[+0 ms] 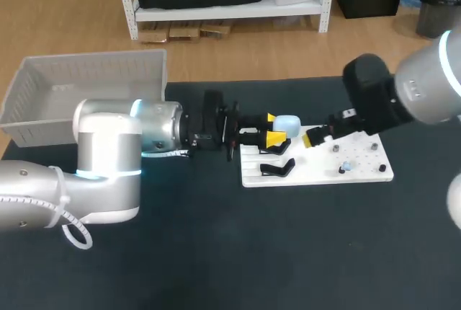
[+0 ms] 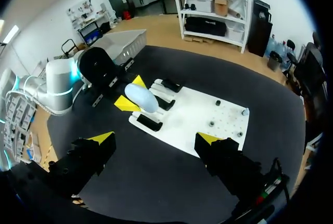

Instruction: Pick up each earbud case from the left stands, insert the matching earbuds, close the lid, and place the case in the box.

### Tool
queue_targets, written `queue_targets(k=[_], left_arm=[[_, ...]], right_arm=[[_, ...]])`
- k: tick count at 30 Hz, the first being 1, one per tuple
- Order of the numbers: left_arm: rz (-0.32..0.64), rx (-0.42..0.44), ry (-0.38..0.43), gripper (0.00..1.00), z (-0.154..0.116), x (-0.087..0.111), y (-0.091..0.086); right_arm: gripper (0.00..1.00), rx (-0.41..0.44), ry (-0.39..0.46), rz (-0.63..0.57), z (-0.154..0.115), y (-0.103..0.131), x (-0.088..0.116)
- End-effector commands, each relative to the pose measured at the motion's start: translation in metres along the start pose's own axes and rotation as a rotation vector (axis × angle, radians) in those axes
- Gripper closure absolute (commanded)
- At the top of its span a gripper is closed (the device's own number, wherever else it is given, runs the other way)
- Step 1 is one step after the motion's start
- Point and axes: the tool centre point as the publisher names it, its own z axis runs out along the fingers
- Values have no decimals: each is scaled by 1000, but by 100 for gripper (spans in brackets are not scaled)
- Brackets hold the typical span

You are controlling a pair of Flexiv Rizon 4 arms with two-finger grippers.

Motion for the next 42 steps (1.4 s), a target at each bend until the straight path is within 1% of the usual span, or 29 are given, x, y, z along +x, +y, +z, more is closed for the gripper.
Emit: queue_targets(k=[1, 12, 24, 42], left_arm=[[4, -3, -4, 100, 0, 1, 0], [4, -3, -4, 100, 0, 1, 0], [4, -3, -4, 100, 0, 1, 0], [4, -3, -4, 100, 0, 1, 0]], right_arm=[[0, 25, 7, 4, 13, 6, -8], [0, 9, 4, 21, 28, 12, -16], [0, 23, 9, 46, 39, 7, -22], [0, 44, 4, 82, 42, -5, -28]])
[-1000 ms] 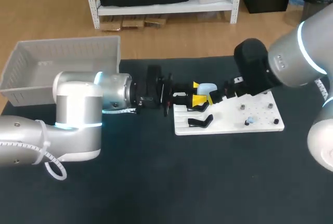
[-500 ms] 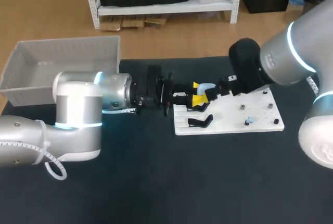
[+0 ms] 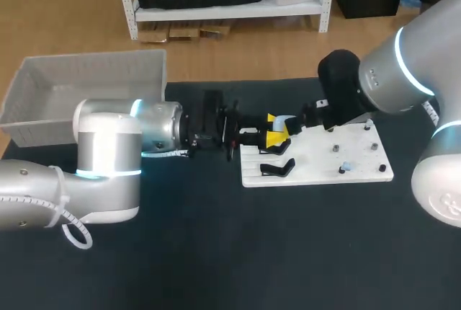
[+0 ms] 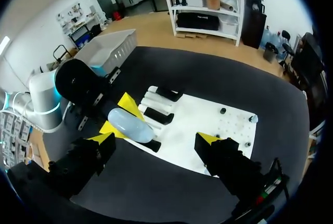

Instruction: Pick up each earbud case from the left stands, insert the matching earbuds, close the lid, and place the case in the box.

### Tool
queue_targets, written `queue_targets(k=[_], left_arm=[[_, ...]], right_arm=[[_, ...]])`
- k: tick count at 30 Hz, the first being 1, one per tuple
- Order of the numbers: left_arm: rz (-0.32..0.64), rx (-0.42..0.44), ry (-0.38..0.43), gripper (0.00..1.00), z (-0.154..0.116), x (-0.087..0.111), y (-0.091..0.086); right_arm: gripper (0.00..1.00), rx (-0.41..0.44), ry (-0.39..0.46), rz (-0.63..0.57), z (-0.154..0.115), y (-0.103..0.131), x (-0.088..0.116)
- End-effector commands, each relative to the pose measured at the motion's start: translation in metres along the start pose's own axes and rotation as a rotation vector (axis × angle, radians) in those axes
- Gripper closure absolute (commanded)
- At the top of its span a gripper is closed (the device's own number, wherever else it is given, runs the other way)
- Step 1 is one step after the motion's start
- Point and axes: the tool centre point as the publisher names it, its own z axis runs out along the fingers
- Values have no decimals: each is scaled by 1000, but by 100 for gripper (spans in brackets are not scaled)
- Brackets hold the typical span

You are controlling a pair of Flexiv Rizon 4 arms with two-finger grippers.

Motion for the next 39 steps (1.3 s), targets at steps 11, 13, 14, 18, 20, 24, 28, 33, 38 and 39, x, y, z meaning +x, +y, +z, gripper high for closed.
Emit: queue_targets(k=[11, 13, 14, 18, 20, 24, 28, 33, 38, 39], left_arm=[[4, -3, -4, 100, 0, 1, 0], [4, -3, -4, 100, 0, 1, 0], [4, -3, -4, 100, 0, 1, 0], [4, -3, -4, 100, 0, 1, 0], [4, -3, -4, 100, 0, 1, 0], [4, -3, -4, 100, 0, 1, 0], [4, -3, -4, 100, 0, 1, 0], [4, -3, -4, 100, 0, 1, 0], [4, -3, -4, 100, 0, 1, 0], [4, -3, -4, 100, 0, 1, 0]], right_arm=[[0, 27, -29, 0, -4, -2, -12], [0, 33, -33, -2, -4, -3, -15], [0, 36, -35, -2, -4, -4, -17], [0, 41, -62, -1, -12, -4, -26], [0, 46, -78, 0, -18, -7, -29], [0, 92, -91, -27, -31, -20, -34], [0, 166, -82, -55, -42, -42, -33], [0, 299, -51, -110, -52, -73, -26], [0, 424, 18, -170, -54, -98, -17], [0, 446, 32, -181, -54, -102, -15]])
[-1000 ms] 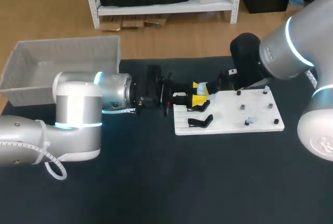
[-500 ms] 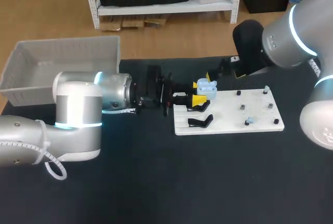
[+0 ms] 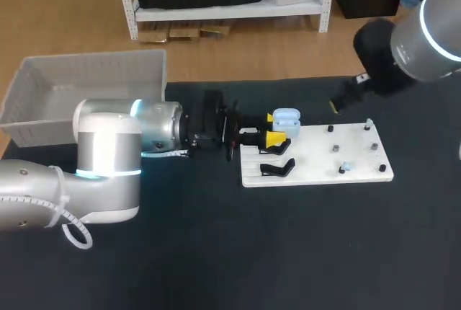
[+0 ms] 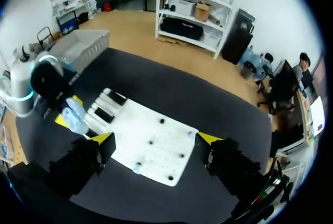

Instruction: Pick up each earbud case from the left stands, insert the matching earbuds, close the lid, and place the case in the box.

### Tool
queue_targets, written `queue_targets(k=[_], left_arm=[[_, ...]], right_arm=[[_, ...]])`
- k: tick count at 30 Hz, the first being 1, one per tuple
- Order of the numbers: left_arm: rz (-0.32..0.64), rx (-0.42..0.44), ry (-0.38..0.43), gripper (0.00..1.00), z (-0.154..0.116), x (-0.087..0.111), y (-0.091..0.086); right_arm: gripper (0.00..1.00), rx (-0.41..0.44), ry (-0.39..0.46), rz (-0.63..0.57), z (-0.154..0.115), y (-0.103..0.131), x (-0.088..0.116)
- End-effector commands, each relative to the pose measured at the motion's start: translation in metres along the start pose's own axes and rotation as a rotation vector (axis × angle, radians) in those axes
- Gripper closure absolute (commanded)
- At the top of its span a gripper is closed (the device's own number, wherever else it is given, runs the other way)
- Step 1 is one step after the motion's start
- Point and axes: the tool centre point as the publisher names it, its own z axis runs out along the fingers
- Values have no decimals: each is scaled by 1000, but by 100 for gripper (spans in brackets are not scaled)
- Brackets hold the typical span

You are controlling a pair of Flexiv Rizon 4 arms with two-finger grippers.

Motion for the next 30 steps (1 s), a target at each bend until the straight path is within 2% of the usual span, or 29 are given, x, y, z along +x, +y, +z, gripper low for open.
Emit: queue_targets(k=[1, 3, 8, 13, 21, 30], left_arm=[[4, -3, -4, 100, 0, 1, -1], [4, -3, -4, 100, 0, 1, -1], [4, -3, -4, 100, 0, 1, -1], [4, -3, -4, 100, 0, 1, -1], [4, -3, -4, 100, 0, 1, -1], [4, -3, -4, 100, 0, 1, -1]], right_arm=[[0, 199, 26, -30, -3, -7, 9], [0, 236, 53, -50, 0, -13, 13], [0, 262, 125, -71, 10, -23, 18], [0, 253, 169, -75, 21, -26, 21], [0, 231, 192, -82, 37, -28, 20], [0, 218, 293, -49, 56, -50, 33]])
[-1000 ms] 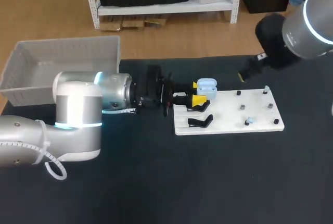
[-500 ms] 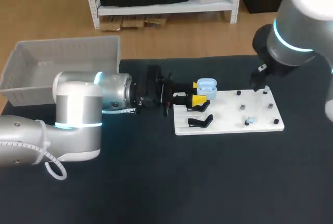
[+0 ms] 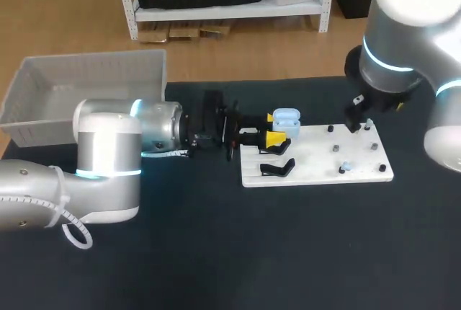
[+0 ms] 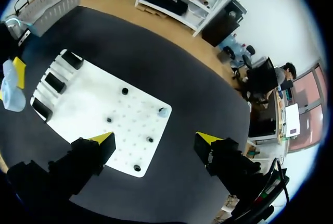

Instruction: Pick up each earbud case from the left stands, insert the matching earbuds, close the lid, and place the case in the box.

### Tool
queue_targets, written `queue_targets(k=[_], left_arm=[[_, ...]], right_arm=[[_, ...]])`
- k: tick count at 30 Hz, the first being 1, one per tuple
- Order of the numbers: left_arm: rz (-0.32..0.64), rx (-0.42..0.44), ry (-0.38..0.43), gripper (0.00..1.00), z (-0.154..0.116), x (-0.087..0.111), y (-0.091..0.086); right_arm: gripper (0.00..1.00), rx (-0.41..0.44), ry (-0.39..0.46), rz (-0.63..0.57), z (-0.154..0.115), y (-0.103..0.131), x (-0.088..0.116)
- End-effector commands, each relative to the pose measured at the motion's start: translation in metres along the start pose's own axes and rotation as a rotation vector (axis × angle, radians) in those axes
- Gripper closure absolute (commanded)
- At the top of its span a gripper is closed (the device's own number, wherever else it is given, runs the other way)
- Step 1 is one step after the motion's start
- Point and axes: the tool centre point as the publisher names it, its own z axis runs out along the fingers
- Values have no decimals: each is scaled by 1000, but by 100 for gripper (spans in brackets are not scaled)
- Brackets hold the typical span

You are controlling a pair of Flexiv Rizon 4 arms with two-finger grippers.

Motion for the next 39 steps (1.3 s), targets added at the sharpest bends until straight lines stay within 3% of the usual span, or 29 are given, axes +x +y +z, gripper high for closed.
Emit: queue_targets(k=[1, 5, 6, 9, 12, 14, 22, 39], left_arm=[[4, -3, -4, 100, 0, 1, -1], [4, -3, -4, 100, 0, 1, -1], [4, -3, -4, 100, 0, 1, -1], [4, -3, -4, 100, 0, 1, -1], [4, -3, -4, 100, 0, 1, -1], [4, -3, -4, 100, 0, 1, -1], [4, -3, -4, 100, 0, 1, -1], [4, -3, -4, 100, 0, 1, -1]], right_arm=[[0, -30, 46, 10, 10, -5, -7], [1, -56, 67, 16, 14, -9, -10], [4, -61, 72, 14, 14, -9, -11], [25, -59, 79, 1, 18, -9, -13], [28, -61, 92, -6, 23, -10, -15], [36, -62, 99, -12, 27, -9, -15], [49, -82, 137, 0, 42, -7, -17], [58, -84, 159, 48, 58, -7, -16]])
